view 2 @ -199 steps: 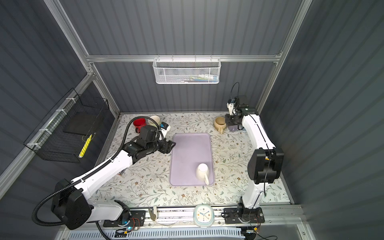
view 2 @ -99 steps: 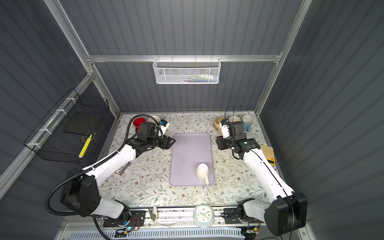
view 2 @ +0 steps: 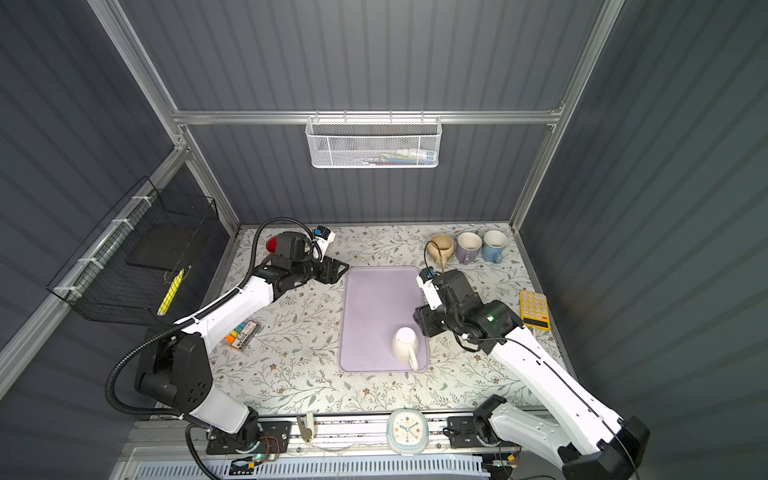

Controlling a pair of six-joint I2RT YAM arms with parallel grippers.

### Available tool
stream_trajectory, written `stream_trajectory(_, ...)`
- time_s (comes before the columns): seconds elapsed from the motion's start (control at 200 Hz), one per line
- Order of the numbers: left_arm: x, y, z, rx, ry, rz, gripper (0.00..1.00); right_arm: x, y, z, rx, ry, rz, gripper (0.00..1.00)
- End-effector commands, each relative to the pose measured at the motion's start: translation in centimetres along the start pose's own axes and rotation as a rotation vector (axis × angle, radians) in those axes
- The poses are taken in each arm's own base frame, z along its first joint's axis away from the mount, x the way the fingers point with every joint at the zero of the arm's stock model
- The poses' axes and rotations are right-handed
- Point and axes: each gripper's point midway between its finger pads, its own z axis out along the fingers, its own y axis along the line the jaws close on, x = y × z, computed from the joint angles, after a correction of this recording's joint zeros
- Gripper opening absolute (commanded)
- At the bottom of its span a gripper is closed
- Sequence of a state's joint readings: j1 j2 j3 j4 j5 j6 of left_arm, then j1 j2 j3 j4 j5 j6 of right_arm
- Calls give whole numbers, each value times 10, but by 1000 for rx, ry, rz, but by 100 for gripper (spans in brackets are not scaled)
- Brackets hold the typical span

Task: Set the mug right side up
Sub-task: 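Move the right gripper toward the upside-down white mug on the tray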

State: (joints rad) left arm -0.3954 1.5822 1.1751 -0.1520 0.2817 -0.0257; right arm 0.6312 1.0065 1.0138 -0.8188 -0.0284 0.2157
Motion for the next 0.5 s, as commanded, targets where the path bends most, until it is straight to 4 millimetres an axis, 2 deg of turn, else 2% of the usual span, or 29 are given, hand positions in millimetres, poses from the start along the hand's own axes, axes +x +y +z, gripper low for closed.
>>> stream_trajectory(0.0, 5, 0, 1, 15, 3, 16, 72, 44, -1, 11, 56, 136, 78, 53)
stream_trajectory(0.22, 10, -2, 6, 32, 6, 6, 72, 84, 11, 26, 49, 246, 115, 51)
stream_trajectory(0.46, 12, -2, 7, 37, 6, 5, 72, 101, 18, 45, 54, 267, 143, 50)
stream_trajectory(0.495, 13, -8, 6, 70, 8, 7, 72, 104, 19, 47, 55, 271, 145, 50)
